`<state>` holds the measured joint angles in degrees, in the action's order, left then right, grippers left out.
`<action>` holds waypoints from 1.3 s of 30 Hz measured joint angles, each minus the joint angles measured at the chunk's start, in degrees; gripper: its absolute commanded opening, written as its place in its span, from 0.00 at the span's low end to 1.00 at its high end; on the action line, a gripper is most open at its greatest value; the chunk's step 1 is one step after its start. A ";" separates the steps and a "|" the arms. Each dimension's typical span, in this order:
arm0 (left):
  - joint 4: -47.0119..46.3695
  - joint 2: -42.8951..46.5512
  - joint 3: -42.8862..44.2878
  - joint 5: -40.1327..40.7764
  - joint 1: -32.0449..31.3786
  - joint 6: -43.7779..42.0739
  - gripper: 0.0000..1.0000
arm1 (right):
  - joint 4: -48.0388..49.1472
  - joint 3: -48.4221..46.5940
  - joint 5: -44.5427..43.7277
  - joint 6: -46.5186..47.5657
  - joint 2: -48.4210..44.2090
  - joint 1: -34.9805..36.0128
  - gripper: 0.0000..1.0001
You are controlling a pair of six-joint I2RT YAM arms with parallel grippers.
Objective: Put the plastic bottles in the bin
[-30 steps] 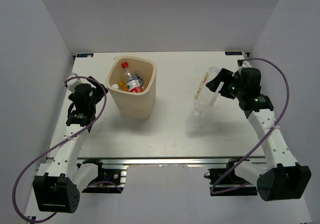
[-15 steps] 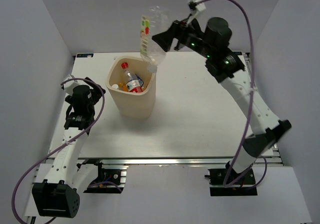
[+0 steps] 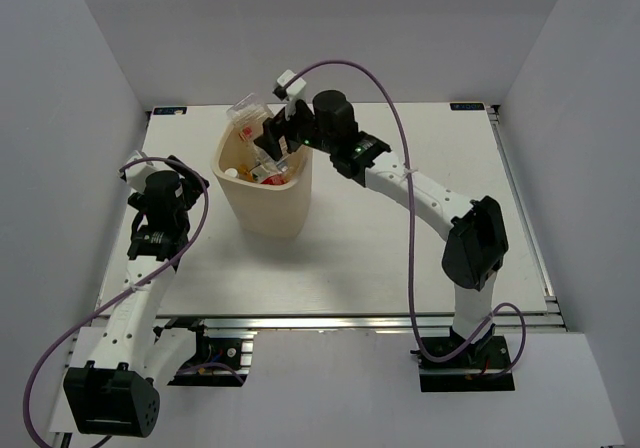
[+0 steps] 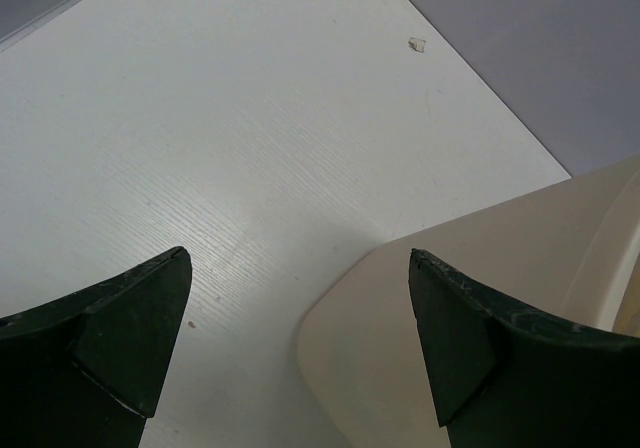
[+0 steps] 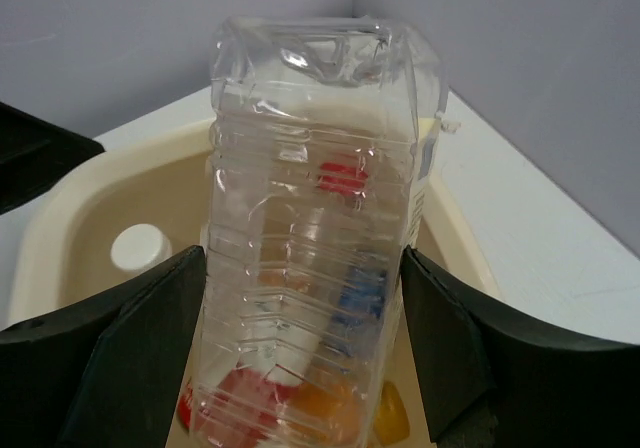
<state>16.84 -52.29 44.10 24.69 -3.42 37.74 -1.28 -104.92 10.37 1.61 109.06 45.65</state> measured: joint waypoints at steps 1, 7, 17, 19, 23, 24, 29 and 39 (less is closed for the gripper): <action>0.00 -0.02 0.00 0.00 0.00 0.02 0.98 | 2.78 2.21 -0.20 0.85 -0.04 0.15 0.00; 0.00 -0.33 0.00 0.00 0.00 0.04 0.98 | 9.22 6.78 1.20 6.19 -2.05 1.09 0.25; 0.31 -0.79 0.81 0.02 0.00 0.24 0.98 | 9.38 9.27 8.17 12.52 -4.66 1.29 0.89; 0.33 -0.81 0.96 0.00 0.00 0.24 0.98 | 7.85 9.40 10.97 13.70 -5.46 1.25 0.89; 0.83 -1.09 1.42 0.04 -0.02 0.26 0.98 | 6.36 10.27 15.04 14.08 -6.29 1.31 0.89; 1.03 -1.29 1.75 0.04 0.00 0.26 0.98 | 6.01 10.27 15.76 14.05 -6.36 1.33 0.89; 1.57 -2.27 3.69 0.31 0.00 0.39 0.98 | 5.57 9.86 17.33 13.33 -6.40 1.33 0.89; 3.72 -3.50 7.17 1.88 0.00 0.66 0.98 | 6.29 4.52 18.91 5.07 -7.63 -3.63 0.89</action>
<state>20.56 -55.79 51.27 26.57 -3.42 38.39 5.02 -100.40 29.28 6.68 101.43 42.02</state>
